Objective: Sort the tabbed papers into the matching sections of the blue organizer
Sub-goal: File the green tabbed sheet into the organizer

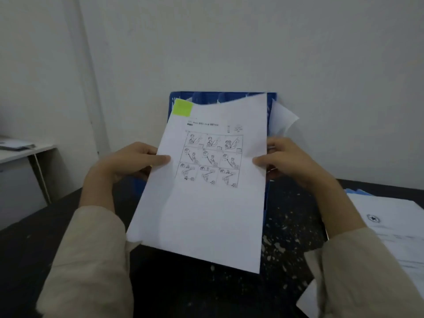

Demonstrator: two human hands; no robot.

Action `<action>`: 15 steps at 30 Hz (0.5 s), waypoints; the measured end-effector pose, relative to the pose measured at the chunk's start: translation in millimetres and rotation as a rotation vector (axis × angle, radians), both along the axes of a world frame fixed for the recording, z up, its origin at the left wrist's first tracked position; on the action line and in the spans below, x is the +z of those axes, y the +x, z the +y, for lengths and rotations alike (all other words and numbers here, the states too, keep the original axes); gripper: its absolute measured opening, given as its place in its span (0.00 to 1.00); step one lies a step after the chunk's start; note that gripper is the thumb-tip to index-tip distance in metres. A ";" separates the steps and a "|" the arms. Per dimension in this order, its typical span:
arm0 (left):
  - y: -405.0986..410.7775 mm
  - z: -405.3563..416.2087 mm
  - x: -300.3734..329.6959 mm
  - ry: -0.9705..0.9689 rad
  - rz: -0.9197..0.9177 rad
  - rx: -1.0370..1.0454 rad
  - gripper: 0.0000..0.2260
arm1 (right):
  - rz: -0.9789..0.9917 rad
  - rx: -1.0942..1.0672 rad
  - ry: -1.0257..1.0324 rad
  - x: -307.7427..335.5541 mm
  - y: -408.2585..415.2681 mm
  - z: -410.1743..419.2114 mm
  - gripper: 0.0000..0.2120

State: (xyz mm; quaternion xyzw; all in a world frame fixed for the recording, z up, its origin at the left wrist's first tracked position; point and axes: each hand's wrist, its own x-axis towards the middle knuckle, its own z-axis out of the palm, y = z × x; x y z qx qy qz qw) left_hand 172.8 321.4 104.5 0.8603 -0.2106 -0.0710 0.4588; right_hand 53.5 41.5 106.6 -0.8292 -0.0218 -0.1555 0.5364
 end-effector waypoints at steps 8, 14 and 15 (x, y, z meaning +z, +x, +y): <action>-6.2 -15.8 2.6 -0.414 -0.158 -0.075 0.15 | -0.238 -0.118 0.177 4.4 3.3 -2.6 0.12; -8.1 -9.1 7.4 -0.525 -0.609 0.237 0.21 | -0.216 -0.049 0.042 -8.7 30.7 33.3 0.10; -4.8 -3.8 8.0 -0.480 -0.702 0.305 0.19 | -0.224 -0.020 -0.025 -8.0 33.5 38.6 0.11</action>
